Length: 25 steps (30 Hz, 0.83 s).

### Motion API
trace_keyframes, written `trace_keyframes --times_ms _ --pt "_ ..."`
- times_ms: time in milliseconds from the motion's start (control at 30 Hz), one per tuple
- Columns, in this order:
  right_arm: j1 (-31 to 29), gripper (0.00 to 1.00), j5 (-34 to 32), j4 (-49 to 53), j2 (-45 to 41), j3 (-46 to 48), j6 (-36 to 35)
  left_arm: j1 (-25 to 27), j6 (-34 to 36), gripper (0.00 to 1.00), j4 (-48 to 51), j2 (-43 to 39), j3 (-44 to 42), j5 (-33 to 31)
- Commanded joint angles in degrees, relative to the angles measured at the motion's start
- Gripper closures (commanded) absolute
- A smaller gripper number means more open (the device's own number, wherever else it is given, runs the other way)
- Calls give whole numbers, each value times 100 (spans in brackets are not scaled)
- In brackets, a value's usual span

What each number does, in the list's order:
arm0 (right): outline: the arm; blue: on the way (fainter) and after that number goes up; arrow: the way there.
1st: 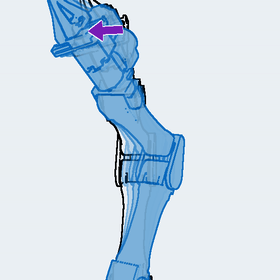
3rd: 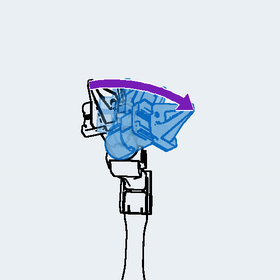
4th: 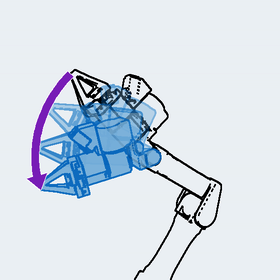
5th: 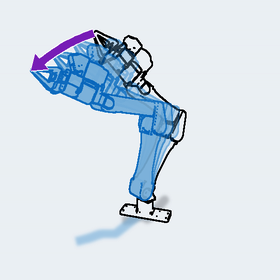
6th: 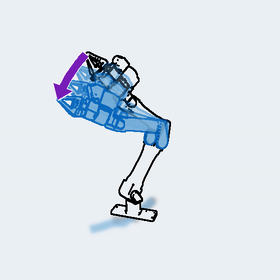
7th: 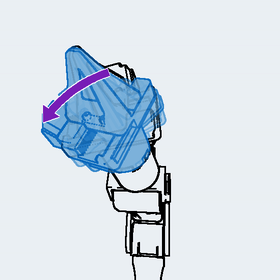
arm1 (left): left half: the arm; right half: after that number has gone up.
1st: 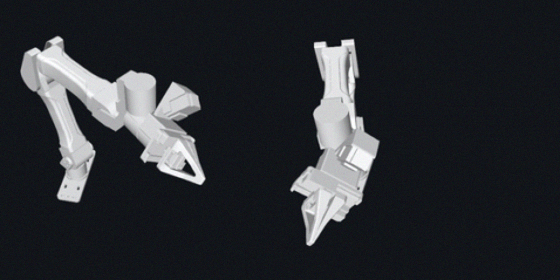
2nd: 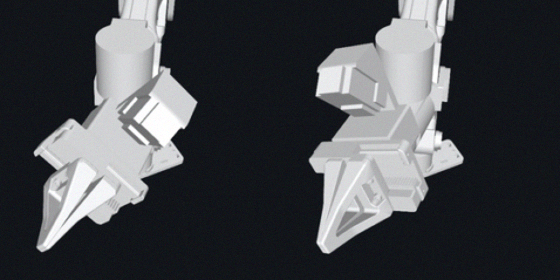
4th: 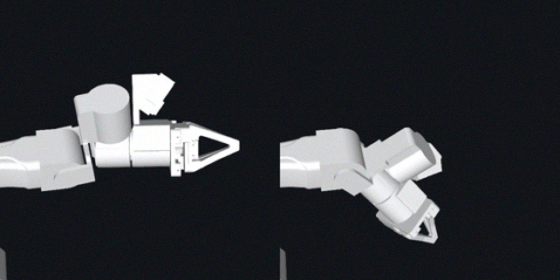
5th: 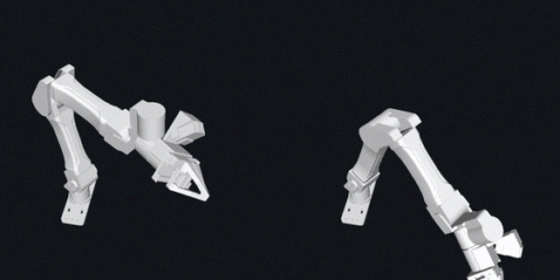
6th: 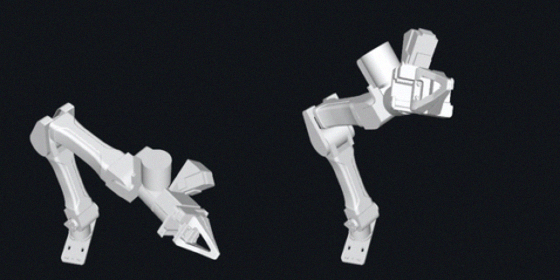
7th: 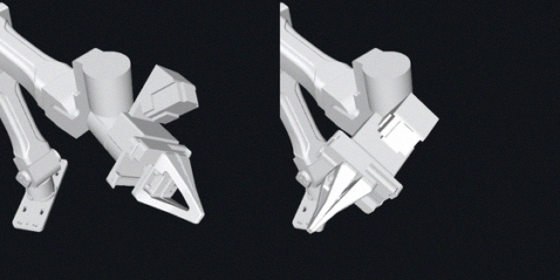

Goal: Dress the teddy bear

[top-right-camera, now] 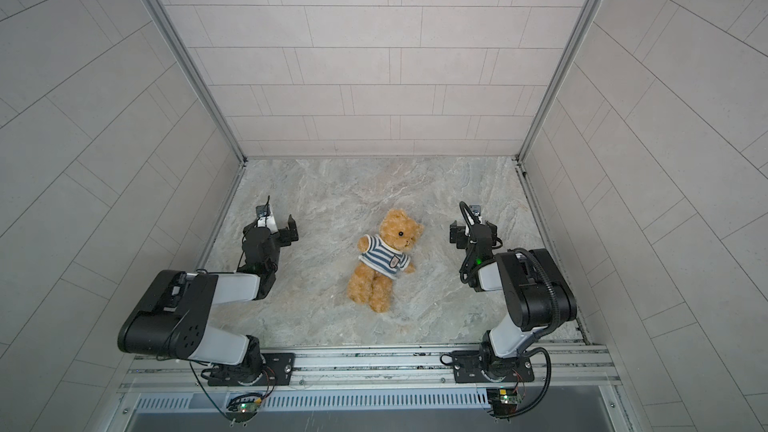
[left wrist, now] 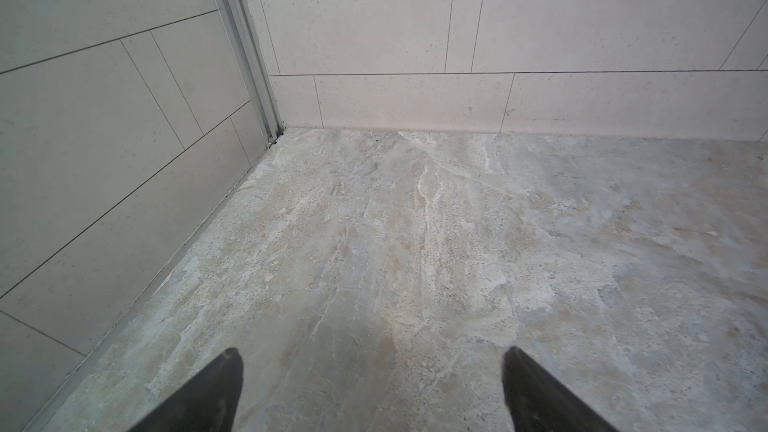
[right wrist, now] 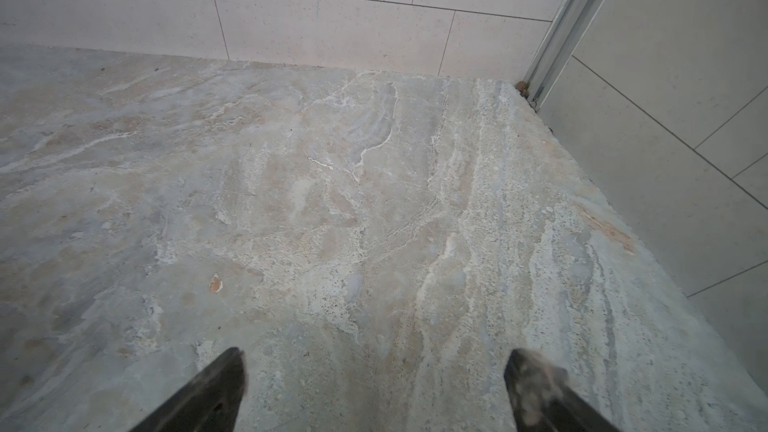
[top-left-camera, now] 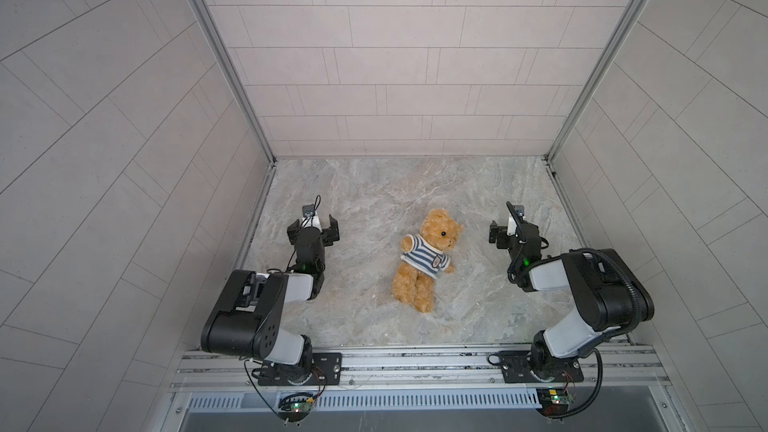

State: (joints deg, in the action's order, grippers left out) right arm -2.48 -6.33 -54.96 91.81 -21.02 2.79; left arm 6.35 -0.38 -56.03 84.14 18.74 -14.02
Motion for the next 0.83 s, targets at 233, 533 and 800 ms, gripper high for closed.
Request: trace_keyframes --times_ms 233,533,800 --pt "-18 0 -137 -1 -84 -34 -147 27 55 0 48 -3 138 -48" --pt "-16 0 -139 3 -91 -34 -147 28 51 0 48 -4 138 -49" --pt "-20 0 -138 12 -85 -43 -138 25 48 0 57 0 146 -49"
